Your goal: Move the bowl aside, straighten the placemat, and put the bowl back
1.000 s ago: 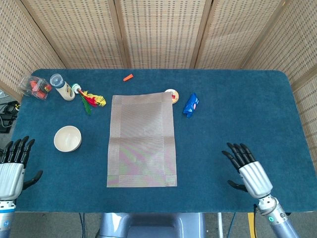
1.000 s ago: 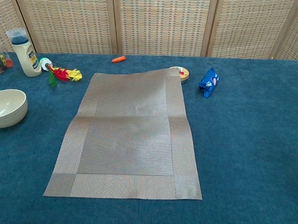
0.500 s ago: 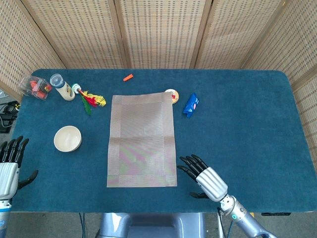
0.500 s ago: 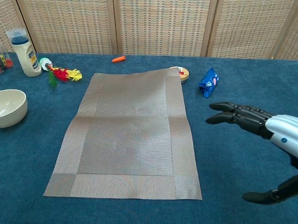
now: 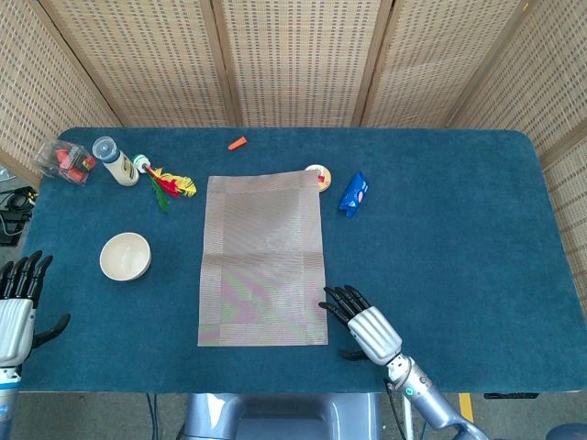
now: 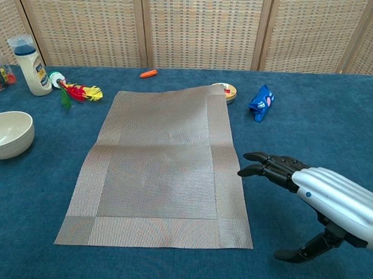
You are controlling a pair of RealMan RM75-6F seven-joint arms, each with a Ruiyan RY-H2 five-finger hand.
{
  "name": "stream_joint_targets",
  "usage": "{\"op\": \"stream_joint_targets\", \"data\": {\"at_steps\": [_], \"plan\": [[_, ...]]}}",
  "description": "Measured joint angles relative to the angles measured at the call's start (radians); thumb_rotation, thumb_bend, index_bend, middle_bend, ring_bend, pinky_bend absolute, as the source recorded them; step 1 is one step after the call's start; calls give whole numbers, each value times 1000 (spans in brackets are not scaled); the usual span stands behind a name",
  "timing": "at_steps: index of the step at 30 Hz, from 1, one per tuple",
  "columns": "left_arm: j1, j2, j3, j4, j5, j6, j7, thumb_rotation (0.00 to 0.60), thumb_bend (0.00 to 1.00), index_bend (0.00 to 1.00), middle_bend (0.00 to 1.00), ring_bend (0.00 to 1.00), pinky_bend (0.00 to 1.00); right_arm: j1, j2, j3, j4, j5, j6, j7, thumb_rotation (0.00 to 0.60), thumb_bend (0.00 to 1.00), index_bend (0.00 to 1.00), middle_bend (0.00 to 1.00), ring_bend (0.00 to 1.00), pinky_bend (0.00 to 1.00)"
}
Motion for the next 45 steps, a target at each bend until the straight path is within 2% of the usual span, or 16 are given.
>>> {"op": "stream_joint_targets", "data": {"at_steps": [21,31,34,39,45], "plan": [[13,8,-20,-4,11,-18,-24,600,221,0,0,0,0,8,-92,-7,73,55,-21,35,600,20,184,0,0,0],[17,14,-33,0,1,-36,-44,600,221,3,0,0,0,23,-152,14,136,92,-44,44,600,73,208,0,0,0],[17,14,-36,3,-4,-41,-47,600,220,3,0,0,0,26,-169,20,163,98,-43,45,600,166,216,0,0,0],[16,13,-38,4,-4,-51,-55,600,221,6,0,0,0,28,-197,22,208,94,-17,49,600,385,222,0,0,0],[16,12,-40,3,1,-54,-56,600,220,7,0,0,0,26,-224,23,250,75,46,98,600,505,222,0,0,0]]}}
